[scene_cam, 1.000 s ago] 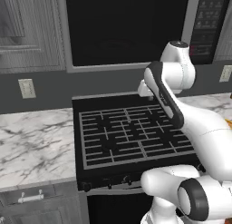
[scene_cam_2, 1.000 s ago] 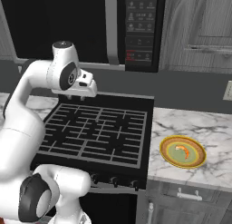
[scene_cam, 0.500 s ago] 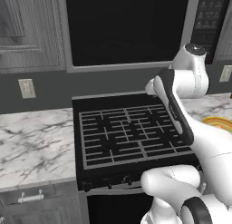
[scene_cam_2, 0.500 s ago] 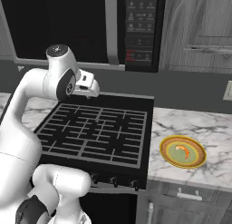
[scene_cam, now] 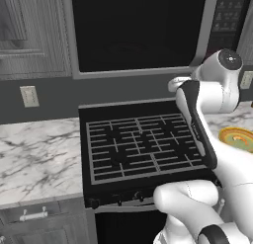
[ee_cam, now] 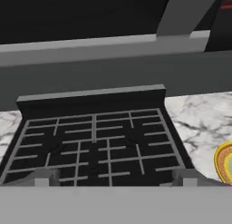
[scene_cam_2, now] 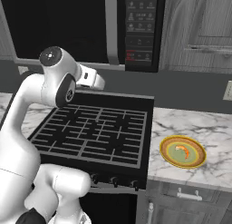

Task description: Pick the shrimp from the counter and place it in the microwave. Then turn on the microwave.

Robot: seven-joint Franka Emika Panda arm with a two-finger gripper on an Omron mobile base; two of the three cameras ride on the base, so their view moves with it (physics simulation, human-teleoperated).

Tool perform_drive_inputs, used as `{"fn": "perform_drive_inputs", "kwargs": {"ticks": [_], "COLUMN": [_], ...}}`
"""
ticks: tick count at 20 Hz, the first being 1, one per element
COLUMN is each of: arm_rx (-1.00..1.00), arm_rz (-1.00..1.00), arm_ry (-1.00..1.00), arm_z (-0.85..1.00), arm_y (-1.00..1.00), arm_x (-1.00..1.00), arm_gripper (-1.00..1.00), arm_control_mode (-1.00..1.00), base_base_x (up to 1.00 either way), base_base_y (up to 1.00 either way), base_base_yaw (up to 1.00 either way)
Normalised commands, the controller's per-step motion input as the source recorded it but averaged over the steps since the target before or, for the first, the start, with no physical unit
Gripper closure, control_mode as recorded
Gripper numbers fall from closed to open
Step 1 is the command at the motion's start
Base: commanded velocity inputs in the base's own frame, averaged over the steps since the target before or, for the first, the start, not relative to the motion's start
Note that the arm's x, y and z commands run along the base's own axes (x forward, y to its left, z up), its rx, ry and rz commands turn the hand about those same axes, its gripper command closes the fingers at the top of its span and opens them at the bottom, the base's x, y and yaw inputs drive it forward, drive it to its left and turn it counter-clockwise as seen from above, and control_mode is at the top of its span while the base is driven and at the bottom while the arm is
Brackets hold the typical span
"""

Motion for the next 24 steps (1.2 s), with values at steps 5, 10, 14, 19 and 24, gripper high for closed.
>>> {"fn": "perform_drive_inputs", "kwargs": {"ticks": [5,10,14,19,24], "arm_rx": [0.00,0.00,0.00,0.00,0.00], "arm_rz": [-0.08,-0.04,-0.01,0.00,0.00], "arm_ry": [-0.18,-0.12,-0.07,-0.06,-0.01], "arm_z": [0.52,0.43,0.35,0.36,0.33], "arm_y": [-0.30,-0.22,-0.23,-0.29,-0.27], "arm_x": [0.04,0.20,0.31,0.31,0.30], "arm_gripper": [-1.00,-1.00,-1.00,-1.00,-1.00], "arm_control_mode": [-1.00,-1.00,-1.00,-1.00,-1.00], "base_base_x": [0.00,0.00,0.00,0.00,0.00], "base_base_y": [0.00,0.00,0.00,0.00,0.00], "base_base_yaw": [0.00,0.00,0.00,0.00,0.00]}}
